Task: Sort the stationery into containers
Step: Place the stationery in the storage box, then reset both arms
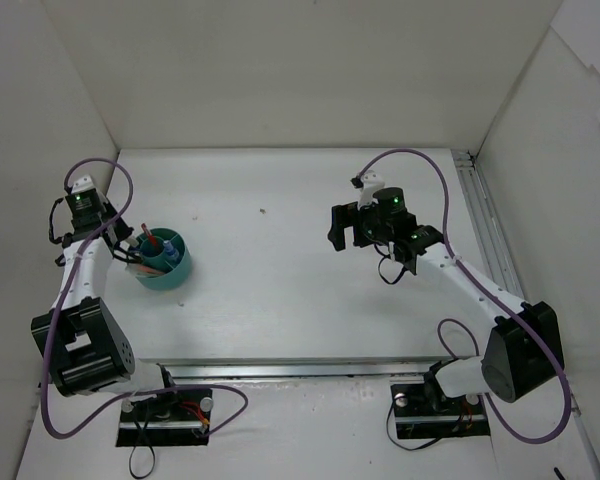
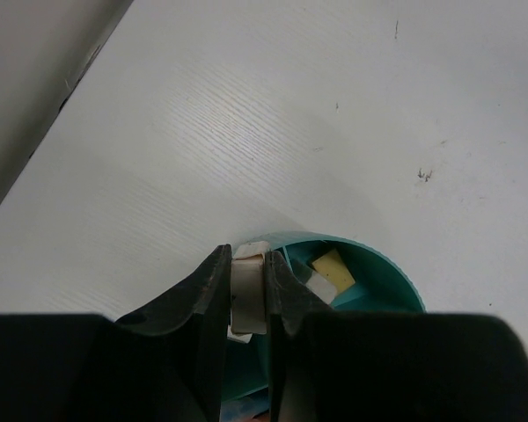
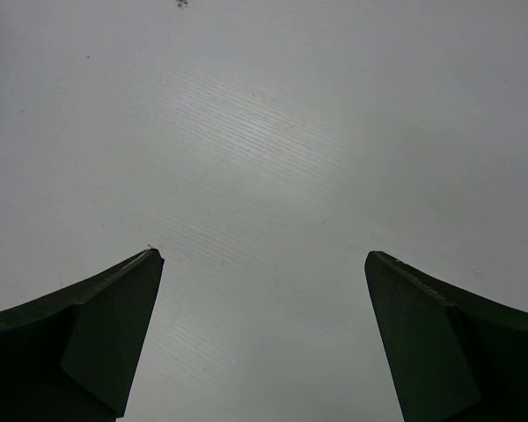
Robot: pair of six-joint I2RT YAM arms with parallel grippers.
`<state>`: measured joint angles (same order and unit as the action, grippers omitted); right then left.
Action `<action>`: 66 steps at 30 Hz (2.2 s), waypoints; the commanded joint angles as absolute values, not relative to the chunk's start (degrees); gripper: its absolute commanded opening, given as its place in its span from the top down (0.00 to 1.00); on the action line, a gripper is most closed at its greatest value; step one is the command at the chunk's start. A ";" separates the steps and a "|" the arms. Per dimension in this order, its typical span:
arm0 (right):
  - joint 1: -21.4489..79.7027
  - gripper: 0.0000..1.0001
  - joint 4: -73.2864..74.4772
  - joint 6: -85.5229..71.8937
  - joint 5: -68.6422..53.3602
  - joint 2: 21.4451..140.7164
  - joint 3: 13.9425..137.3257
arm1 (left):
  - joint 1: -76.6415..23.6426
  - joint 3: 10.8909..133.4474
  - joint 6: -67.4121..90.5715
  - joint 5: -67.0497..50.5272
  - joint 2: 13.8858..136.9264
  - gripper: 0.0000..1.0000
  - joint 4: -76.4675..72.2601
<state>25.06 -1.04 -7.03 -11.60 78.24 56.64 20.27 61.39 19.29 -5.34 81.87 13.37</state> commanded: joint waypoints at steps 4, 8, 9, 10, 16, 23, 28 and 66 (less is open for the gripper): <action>24.61 0.02 -2.99 -6.77 -11.78 77.96 57.66 | 19.70 61.62 21.53 -7.30 79.55 1.00 11.51; 24.70 0.02 -2.90 -6.77 -12.04 77.78 57.48 | 18.02 58.10 22.50 -2.64 76.21 1.00 12.39; 24.61 0.02 -2.99 -6.77 -12.04 77.70 57.48 | 18.02 57.49 22.59 -2.72 75.77 1.00 12.39; 24.61 0.02 -2.99 -6.68 -12.13 77.70 57.57 | 18.02 56.61 22.50 -2.55 75.24 1.00 12.39; 24.52 0.02 -2.99 -6.77 -13.27 77.87 57.48 | 18.02 54.93 21.62 -2.20 72.34 1.00 14.32; 24.61 0.02 -3.16 -7.29 -14.15 78.13 57.66 | 18.02 52.12 23.02 -0.44 72.51 1.00 14.85; 24.44 0.02 -3.16 -7.82 -15.73 78.13 57.92 | 18.02 50.89 25.48 -0.27 73.22 1.00 16.96; 24.43 0.02 -0.53 -16.96 6.21 60.49 51.16 | 17.49 58.71 31.55 -8.69 38.76 0.00 29.27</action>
